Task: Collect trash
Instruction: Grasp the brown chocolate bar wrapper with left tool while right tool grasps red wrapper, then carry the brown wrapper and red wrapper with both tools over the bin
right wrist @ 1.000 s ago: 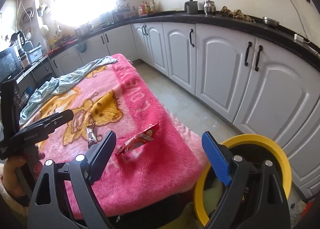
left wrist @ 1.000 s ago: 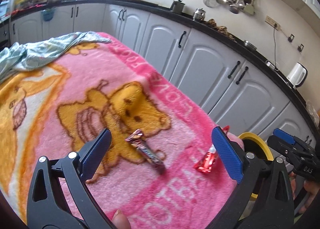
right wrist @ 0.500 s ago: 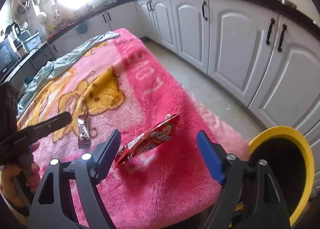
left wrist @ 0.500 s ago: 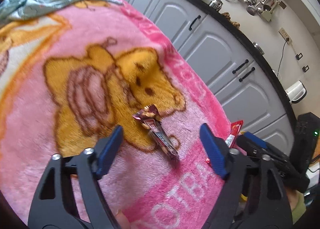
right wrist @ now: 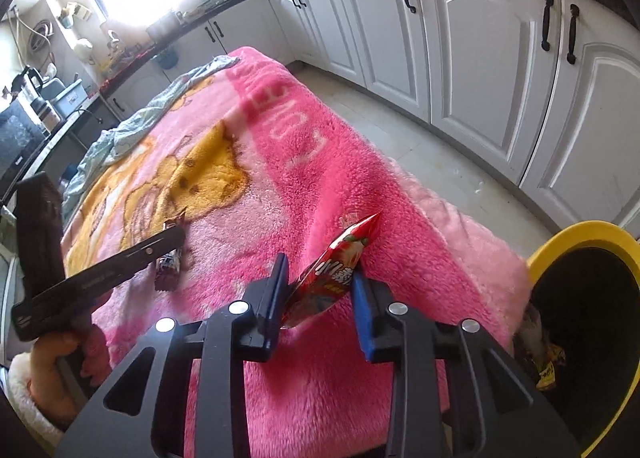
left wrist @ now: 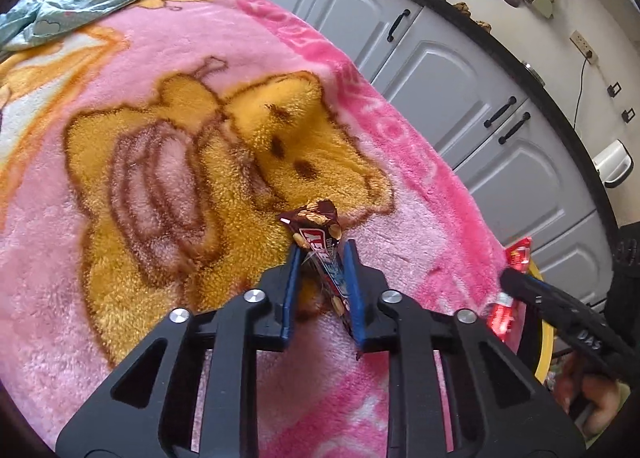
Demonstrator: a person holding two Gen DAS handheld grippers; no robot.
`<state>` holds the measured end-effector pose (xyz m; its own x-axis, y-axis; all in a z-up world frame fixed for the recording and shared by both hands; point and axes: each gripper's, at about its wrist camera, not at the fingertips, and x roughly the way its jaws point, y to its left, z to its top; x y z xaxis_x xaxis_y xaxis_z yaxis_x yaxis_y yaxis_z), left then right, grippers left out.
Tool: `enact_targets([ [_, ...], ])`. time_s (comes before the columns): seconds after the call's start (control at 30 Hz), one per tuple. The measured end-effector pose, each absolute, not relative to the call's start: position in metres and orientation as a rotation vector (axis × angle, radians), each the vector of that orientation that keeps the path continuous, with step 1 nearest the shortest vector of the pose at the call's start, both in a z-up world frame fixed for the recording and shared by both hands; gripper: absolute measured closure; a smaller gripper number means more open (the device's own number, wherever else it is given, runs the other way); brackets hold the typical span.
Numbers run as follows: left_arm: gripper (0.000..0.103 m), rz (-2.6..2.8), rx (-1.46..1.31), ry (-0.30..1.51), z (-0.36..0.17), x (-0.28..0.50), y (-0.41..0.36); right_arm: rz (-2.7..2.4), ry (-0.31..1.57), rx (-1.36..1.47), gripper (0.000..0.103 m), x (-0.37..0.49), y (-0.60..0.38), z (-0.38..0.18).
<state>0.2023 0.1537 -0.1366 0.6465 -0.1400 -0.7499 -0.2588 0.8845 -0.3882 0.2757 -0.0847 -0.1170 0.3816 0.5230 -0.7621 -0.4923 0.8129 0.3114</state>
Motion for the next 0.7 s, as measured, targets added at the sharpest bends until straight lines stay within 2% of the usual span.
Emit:
enact_targets([
  [0.17, 0.095, 0.037, -0.499, 0.861, -0.131, 0.195, 0.150, 0.647, 0.947, 0.045, 0.076, 0.265, -0.106, -0.100],
  [0.7, 0.096, -0.167, -0.356, 0.765, -0.066, 0.191, 0.056, 0.564, 0.821, 0.107, 0.077, 0.240, -0.199, -0.051],
])
